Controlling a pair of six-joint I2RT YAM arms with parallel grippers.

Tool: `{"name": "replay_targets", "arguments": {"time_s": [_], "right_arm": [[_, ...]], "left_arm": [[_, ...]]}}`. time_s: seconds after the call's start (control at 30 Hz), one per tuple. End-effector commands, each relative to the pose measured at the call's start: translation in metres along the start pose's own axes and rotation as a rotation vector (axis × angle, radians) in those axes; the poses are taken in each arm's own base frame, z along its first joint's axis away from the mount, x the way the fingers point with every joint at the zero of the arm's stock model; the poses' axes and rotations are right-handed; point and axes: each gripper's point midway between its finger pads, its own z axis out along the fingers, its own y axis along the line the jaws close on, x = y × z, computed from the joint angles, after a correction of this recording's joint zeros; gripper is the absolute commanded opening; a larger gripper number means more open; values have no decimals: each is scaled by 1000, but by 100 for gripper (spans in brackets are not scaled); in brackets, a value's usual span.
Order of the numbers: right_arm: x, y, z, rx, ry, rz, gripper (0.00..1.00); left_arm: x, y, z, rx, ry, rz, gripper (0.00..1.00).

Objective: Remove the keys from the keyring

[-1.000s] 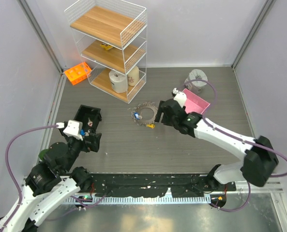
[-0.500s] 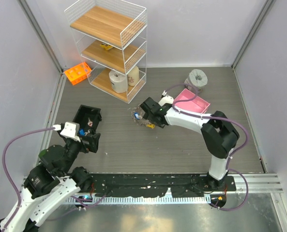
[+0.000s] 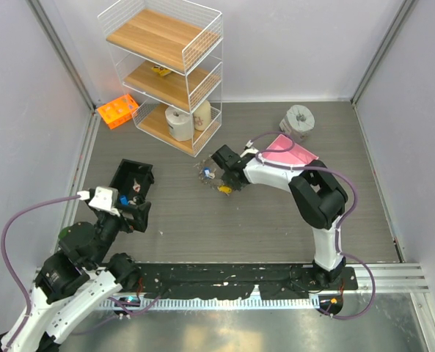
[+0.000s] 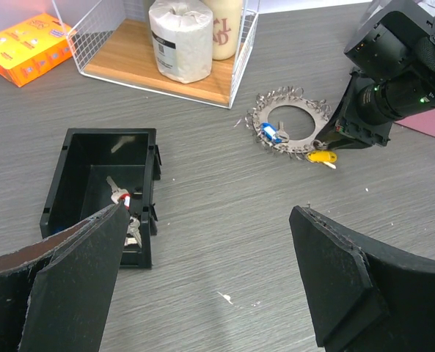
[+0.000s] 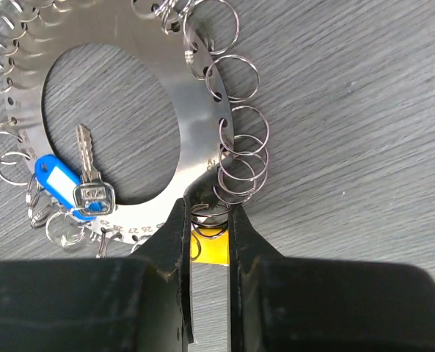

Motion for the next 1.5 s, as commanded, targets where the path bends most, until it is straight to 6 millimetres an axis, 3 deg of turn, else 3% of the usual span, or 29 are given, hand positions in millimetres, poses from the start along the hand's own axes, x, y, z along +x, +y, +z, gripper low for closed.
{"name": "replay_targets", "arguments": {"time_s": [0.0, 0.03, 0.27, 0.43, 0.63, 0.8, 0.97, 1.07, 1.2, 1.3, 1.47], "right_arm": [[-10, 0, -17, -40, -38, -14, 5], [-11, 8, -23, -84, -50, -34, 5], [-32, 7, -98, -284, -93, -132, 5], [-46, 2, -150, -446, -119, -69, 5], [-60, 0, -192, -568, -142, -19, 5], [-63, -6, -207, -605, -145, 15, 5], [-62, -12, -216, -638, -131, 46, 5], [-63, -15, -221, -649, -132, 60, 5], [-64, -16, -228, -658, -122, 69, 5], [-66, -15, -235, -668, -117, 71, 5], [-66, -14, -243, -687, -107, 71, 5]], "left_arm": [[-10, 0, 2, -5, -43, -3, 100], [-9, 0, 2, -4, -41, -4, 100], [-4, -18, 8, 69, 6, -14, 100], [5, -50, 15, 187, 121, -87, 100], [25, -102, 35, 348, 203, -293, 100], [34, -132, 51, 465, 188, -353, 96], [51, -127, 78, 400, 147, -331, 93], [41, -133, 87, 425, 43, -285, 92], [30, -135, 95, 449, -124, -52, 92], [33, -160, 85, 645, -220, 202, 98], [40, -174, 94, 717, -235, 442, 91]]}}
